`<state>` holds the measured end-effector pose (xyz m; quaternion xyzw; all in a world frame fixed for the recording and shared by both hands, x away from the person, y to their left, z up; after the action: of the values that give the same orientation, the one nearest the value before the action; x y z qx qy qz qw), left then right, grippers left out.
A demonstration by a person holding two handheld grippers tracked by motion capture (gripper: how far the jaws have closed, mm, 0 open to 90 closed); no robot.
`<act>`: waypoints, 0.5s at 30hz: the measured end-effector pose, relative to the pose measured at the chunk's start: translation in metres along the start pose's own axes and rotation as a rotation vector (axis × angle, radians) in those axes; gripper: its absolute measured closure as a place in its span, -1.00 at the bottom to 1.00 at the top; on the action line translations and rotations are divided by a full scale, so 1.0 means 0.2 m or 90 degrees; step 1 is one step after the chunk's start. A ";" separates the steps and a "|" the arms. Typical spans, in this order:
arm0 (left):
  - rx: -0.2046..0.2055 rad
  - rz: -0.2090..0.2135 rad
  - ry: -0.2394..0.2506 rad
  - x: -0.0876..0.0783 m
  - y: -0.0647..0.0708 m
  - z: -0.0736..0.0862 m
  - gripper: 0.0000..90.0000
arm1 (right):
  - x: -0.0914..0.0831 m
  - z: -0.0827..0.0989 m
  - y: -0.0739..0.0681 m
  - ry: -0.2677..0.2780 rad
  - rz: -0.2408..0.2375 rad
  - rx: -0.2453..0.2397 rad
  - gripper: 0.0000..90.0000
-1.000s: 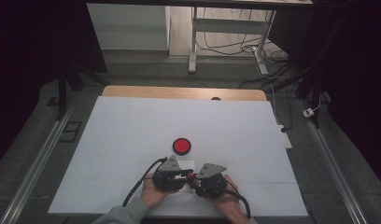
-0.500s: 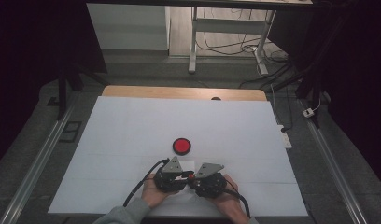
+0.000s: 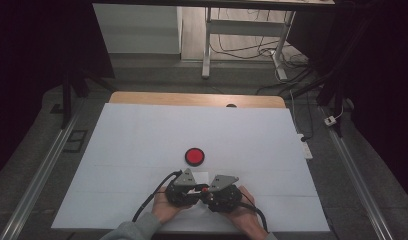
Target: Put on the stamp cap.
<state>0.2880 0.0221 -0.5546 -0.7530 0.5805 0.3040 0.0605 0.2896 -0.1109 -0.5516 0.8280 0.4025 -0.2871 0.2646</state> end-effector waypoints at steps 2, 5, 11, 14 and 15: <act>0.002 0.003 0.003 0.00 0.00 0.00 0.62 | -0.01 0.00 0.01 0.006 -0.004 0.003 0.22; 0.004 0.004 0.008 -0.01 0.00 0.00 0.62 | -0.04 0.01 0.03 0.023 -0.008 0.013 0.05; -0.002 0.006 0.027 -0.05 -0.02 -0.02 0.62 | -0.15 0.09 0.12 0.054 0.001 0.058 -0.04; -0.006 0.007 0.033 -0.06 -0.02 -0.02 0.62 | -0.19 0.12 0.17 0.062 0.014 0.076 -0.04; -0.008 0.008 0.036 -0.07 -0.02 -0.02 0.62 | -0.21 0.13 0.19 0.063 0.019 0.080 -0.04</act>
<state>0.2919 0.0328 -0.5449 -0.7581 0.5846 0.2866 0.0379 0.2919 -0.1697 -0.5343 0.8619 0.3842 -0.2666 0.1958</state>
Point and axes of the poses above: each handheld gripper's, and its own axes: x roughly forward along the jaws, z roughly out of its underside, y roughly to its right, the point moved 4 cm from there along x, roughly forward along the jaws, and after that the axes turned 11 degrees about z, right-handed, at the moved point
